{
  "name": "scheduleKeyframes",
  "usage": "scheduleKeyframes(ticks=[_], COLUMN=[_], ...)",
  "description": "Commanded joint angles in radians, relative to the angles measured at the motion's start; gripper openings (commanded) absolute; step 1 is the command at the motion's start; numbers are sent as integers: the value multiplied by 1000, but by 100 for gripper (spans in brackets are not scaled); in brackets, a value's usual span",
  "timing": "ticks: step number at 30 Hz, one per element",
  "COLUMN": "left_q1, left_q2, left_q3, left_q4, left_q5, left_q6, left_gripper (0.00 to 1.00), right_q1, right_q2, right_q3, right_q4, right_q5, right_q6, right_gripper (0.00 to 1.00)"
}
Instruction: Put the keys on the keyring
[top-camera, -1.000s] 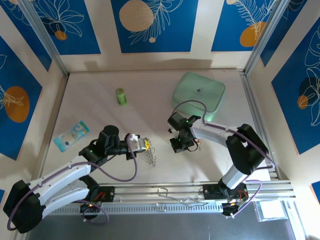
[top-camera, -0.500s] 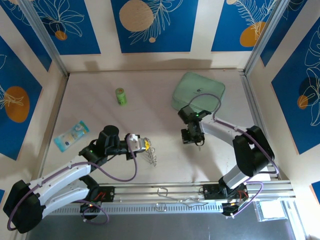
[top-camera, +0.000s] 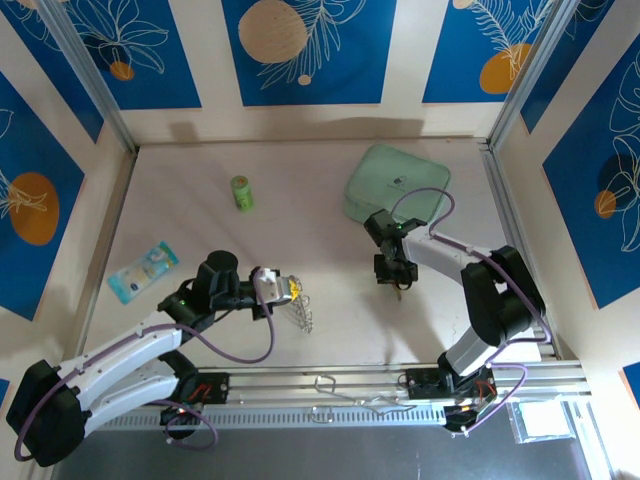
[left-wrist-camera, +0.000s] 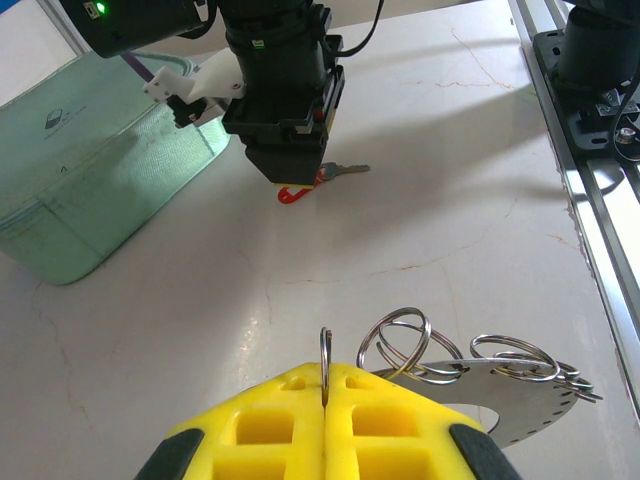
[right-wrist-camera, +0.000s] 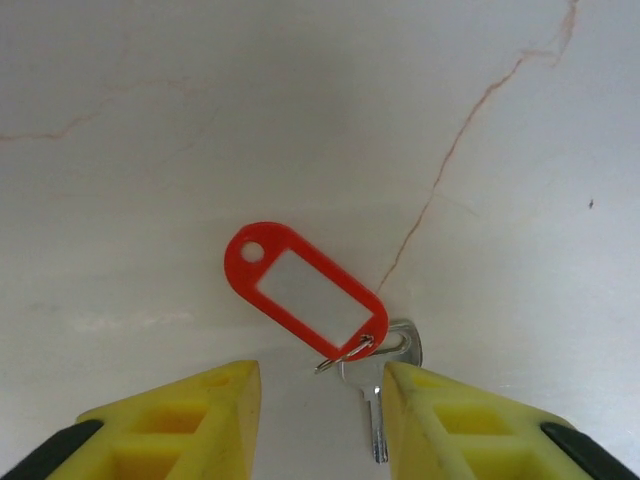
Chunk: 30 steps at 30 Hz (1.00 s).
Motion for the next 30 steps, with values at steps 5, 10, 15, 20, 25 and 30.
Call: scheduleKeyframes(ticks=[5, 10, 15, 20, 25, 30], left_q1=[-10, -10, -10, -10, -10, -10], left_q2=[-17, -20, -22, -22, -20, -19], left_q3=[-2, -4, -4, -4, -2, -2], left_q4=[7, 6, 4, 2, 2, 2], left_q5=[10, 11, 10, 10, 9, 10], left_q6=[29, 29, 31, 31, 32, 34], left_gripper=[0, 0, 0, 0, 0, 0], right_q1=[-7, -7, -7, -4, -1, 12], right_q2=[29, 44, 50, 50, 50, 47], right_q3=[-7, -6, -6, -5, -2, 7], right_q4=[-33, -30, -30, -33, -43, -51], right_q5=[24, 28, 33, 35, 40, 29], right_q6=[56, 63, 72, 72, 75, 63], right_gripper=[37, 36, 29, 15, 7, 0])
